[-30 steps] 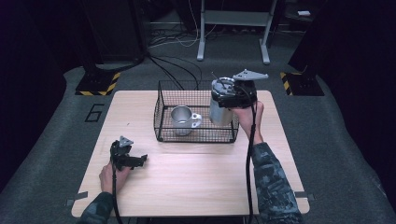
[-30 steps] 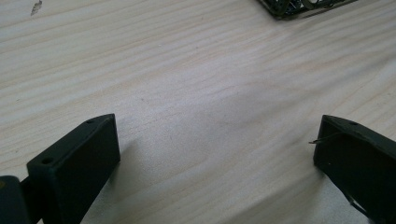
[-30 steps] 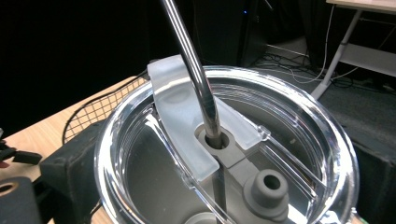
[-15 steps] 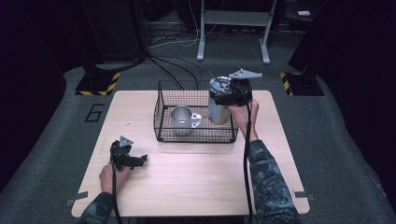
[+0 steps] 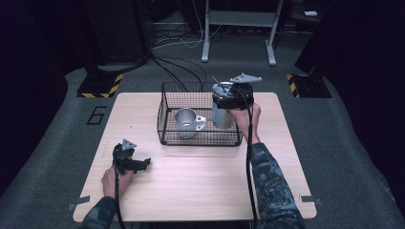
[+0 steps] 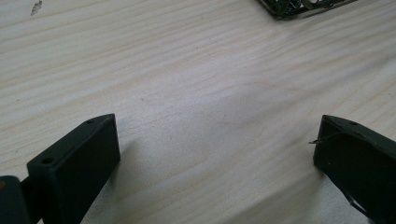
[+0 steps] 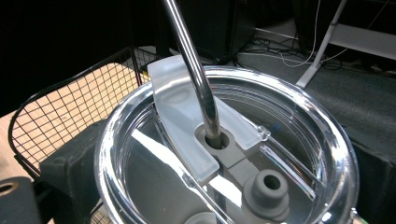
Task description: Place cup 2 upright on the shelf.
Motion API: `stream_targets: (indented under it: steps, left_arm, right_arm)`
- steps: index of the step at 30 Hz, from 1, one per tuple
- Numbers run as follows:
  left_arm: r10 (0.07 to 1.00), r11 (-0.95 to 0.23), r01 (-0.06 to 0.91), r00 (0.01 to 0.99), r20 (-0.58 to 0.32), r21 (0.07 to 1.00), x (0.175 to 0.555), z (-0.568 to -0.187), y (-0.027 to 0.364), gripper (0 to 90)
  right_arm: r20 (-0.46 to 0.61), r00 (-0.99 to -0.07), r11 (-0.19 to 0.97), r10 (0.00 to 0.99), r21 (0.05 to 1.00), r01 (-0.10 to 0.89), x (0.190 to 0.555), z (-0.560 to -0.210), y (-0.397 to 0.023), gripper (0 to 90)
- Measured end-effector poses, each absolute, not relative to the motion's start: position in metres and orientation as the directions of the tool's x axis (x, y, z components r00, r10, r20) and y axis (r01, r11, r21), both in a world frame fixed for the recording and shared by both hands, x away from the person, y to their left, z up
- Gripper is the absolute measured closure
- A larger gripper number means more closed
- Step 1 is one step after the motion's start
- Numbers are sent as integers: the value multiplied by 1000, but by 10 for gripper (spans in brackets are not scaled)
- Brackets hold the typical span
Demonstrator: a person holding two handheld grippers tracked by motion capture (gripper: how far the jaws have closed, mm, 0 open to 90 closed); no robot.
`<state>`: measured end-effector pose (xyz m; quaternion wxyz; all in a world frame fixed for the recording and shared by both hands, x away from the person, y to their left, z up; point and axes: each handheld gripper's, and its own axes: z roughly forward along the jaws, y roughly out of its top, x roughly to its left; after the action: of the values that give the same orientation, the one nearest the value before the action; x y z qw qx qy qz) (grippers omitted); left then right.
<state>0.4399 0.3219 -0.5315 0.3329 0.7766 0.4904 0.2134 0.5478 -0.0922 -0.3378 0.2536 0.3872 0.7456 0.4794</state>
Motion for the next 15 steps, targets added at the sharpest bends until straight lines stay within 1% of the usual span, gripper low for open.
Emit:
stream_targets:
  steps: [15]
  left_arm:
    - [904,-297,619,428,5,727,440,-531,322,4]
  right_arm:
    - [18,-570,247,822,889,384,554,-357,-88,37]
